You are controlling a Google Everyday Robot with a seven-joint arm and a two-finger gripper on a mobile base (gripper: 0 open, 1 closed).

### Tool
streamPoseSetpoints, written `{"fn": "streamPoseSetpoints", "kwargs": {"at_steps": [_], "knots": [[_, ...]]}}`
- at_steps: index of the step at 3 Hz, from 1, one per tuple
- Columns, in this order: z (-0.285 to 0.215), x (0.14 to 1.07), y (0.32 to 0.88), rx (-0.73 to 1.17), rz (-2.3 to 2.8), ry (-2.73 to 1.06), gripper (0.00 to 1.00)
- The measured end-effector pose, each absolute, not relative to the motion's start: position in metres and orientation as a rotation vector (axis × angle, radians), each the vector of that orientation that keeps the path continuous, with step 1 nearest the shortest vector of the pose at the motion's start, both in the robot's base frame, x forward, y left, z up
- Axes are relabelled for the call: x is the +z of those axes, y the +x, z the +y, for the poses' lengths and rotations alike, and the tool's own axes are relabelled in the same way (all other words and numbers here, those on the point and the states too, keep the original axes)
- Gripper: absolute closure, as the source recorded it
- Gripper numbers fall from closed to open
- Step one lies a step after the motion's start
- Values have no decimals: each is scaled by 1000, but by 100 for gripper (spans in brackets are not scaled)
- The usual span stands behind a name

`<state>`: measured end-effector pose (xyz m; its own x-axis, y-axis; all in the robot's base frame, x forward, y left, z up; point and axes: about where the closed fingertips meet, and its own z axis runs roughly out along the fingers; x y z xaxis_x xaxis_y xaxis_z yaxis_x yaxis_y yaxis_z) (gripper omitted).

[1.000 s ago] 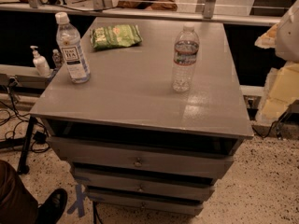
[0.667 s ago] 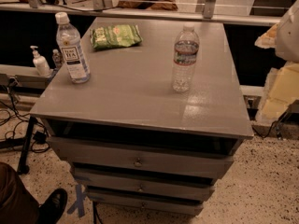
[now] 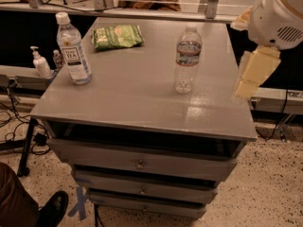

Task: Move green jalapeno chip bag near blue plastic bottle

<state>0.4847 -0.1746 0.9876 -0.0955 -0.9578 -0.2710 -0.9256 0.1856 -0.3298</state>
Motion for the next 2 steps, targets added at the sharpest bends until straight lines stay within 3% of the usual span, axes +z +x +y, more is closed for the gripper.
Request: {"fn": "streamPoseSetpoints", "kwargs": {"at_steps": [2], "knots": [[-112,1035,553,-203,1826,-1756,0]]}}
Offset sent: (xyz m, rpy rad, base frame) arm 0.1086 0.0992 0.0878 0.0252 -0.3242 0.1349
